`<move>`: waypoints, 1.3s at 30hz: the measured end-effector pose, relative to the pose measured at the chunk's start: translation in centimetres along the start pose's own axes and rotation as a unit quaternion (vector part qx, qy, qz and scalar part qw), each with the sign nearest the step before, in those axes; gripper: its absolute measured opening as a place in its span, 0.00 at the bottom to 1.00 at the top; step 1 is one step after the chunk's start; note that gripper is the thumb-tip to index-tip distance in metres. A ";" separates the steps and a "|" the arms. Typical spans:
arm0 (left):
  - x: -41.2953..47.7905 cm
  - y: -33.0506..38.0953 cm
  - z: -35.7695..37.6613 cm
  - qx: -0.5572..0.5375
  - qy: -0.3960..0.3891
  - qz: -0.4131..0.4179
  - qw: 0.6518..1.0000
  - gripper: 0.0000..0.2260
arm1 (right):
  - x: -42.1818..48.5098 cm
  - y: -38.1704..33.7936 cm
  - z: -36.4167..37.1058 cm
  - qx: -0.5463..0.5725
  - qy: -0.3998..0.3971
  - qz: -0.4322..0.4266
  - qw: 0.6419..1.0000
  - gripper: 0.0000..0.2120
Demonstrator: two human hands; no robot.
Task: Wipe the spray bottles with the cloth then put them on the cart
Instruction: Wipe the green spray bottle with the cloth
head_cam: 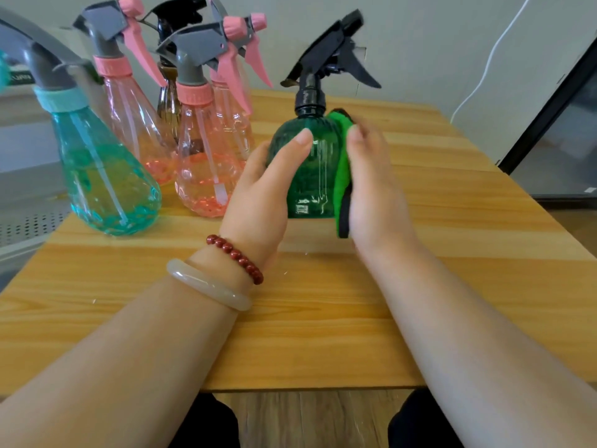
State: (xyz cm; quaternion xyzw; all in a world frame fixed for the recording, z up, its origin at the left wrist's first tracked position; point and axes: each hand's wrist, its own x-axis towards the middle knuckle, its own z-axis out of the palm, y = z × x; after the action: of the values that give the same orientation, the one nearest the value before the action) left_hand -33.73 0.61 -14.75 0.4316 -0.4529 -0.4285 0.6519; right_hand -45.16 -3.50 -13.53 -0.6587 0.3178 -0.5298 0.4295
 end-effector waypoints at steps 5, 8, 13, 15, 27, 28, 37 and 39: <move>-0.2 0.6 -0.1 -0.013 -0.006 -0.003 1.000 0.22 | 0.1 0.3 0.3 -0.129 0.012 -0.201 0.971 0.15; -0.2 0.6 -0.4 0.067 -0.035 0.008 0.997 0.16 | 0.2 -0.7 0.2 0.075 0.027 0.028 0.996 0.12; -0.7 0.2 0.4 0.080 -0.018 0.013 0.997 0.05 | 0.5 -0.2 -0.2 0.207 0.002 0.224 0.952 0.22; -0.7 0.1 0.6 0.101 -0.001 0.028 0.994 0.07 | 0.6 -0.1 -0.1 0.163 0.006 0.171 0.972 0.25; -0.1 -0.3 0.6 0.088 0.011 0.031 0.996 0.21 | 0.2 -0.1 0.2 -0.142 0.070 -0.128 0.979 0.09; 0.0 -0.5 0.4 0.085 0.014 0.035 0.996 0.24 | 0.3 -0.2 0.3 -0.110 0.070 -0.090 0.987 0.08; 0.0 -0.2 0.5 0.059 0.036 0.046 0.997 0.27 | 0.1 0.3 0.2 -0.102 0.068 -0.050 0.991 0.11; 0.0 0.0 0.4 0.036 0.045 0.039 0.998 0.24 | -0.2 0.4 0.6 -0.167 0.044 -0.175 0.969 0.14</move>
State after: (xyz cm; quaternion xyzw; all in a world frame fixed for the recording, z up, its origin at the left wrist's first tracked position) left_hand -34.13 0.50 -14.69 0.4555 -0.4548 -0.3662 0.6720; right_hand -44.59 -3.37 -14.04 -0.7426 0.3001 -0.5644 0.2000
